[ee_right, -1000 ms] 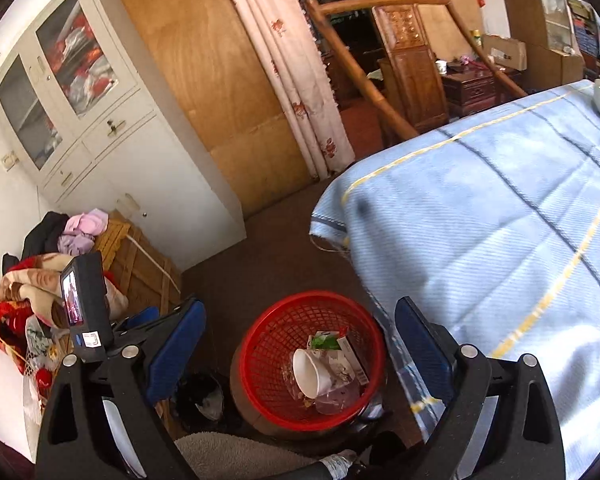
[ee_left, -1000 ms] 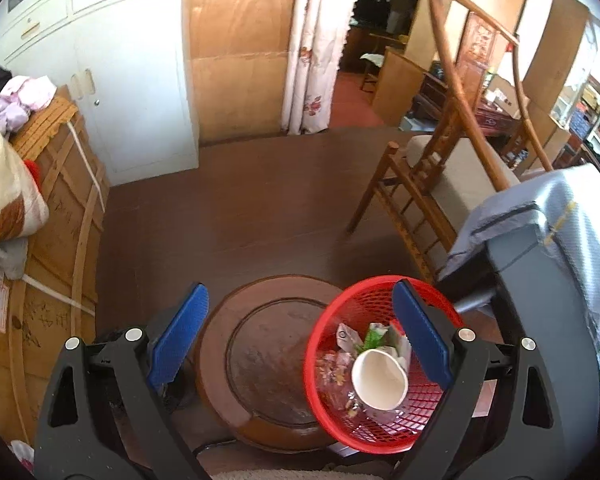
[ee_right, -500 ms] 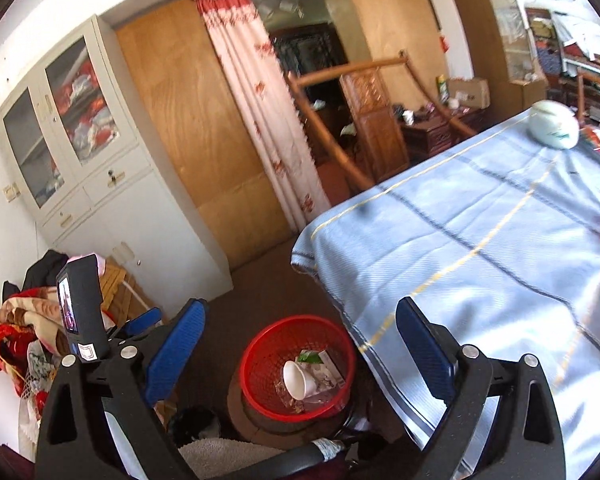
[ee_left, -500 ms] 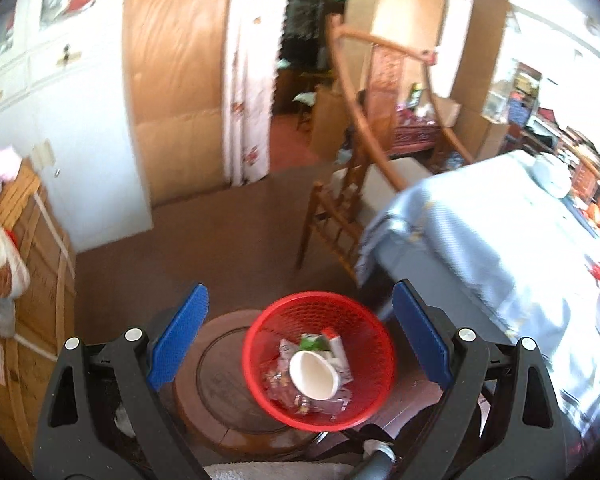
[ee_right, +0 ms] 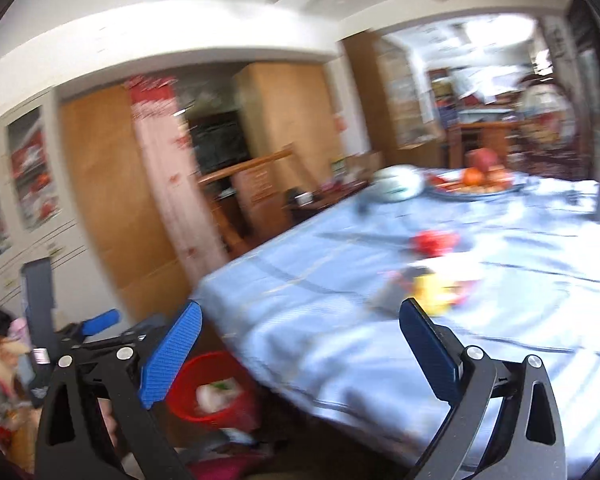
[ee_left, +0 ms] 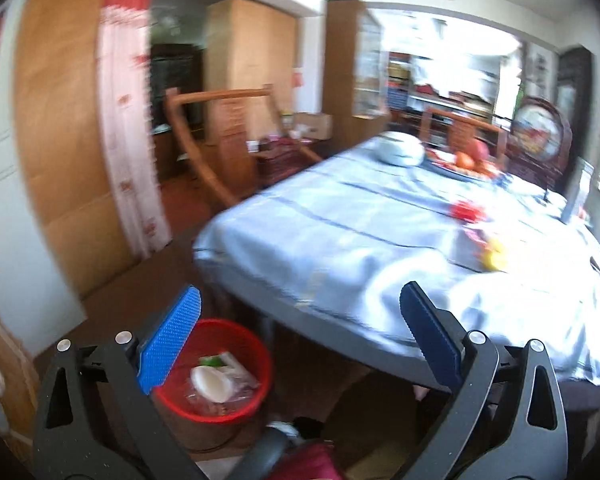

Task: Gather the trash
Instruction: 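Move both tools back over the table toward the yellow mesh item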

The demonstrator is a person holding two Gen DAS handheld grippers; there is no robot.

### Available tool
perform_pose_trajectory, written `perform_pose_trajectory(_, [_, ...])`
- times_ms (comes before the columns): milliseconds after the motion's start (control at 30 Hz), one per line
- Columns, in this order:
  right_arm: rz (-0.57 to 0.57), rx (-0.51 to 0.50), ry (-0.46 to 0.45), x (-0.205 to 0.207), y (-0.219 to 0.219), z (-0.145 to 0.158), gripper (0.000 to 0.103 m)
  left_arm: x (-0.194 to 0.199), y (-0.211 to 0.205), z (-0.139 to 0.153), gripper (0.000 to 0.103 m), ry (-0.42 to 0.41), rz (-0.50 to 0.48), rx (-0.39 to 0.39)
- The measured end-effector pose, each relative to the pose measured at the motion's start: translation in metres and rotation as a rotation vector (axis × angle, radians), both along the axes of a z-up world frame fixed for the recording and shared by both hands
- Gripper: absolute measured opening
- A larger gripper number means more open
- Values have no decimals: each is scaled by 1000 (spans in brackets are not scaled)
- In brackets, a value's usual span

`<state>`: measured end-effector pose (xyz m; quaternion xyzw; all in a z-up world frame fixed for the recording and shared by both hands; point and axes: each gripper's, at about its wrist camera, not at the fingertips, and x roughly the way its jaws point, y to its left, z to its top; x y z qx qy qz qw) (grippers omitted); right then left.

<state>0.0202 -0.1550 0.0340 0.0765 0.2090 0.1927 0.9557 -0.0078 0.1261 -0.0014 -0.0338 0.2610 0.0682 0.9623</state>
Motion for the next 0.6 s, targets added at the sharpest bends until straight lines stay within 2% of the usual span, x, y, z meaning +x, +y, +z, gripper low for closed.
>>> perform_pose_trajectory(100, [-170,-17,-21,-3,-49,-4,97,15,-36,3,96,14,-110,20])
perform_pose_trajectory(167, [-275,-20,-11,2,-79,-9,97,34,-67,4,96,29,-193,59])
perform_pose_trajectory(300, [-416,-17,26,17,-129,-22,97,71,-115,0,96,37,-292,93])
perform_pose_trajectory(467, [-475,-44,87,48,-159,-34,97,131,-159,-13,96,87,-396,122])
perform_pose_trajectory(600, [-474,-67,114,84,-154,-35,97,179,-184,-28,96,189,-446,125])
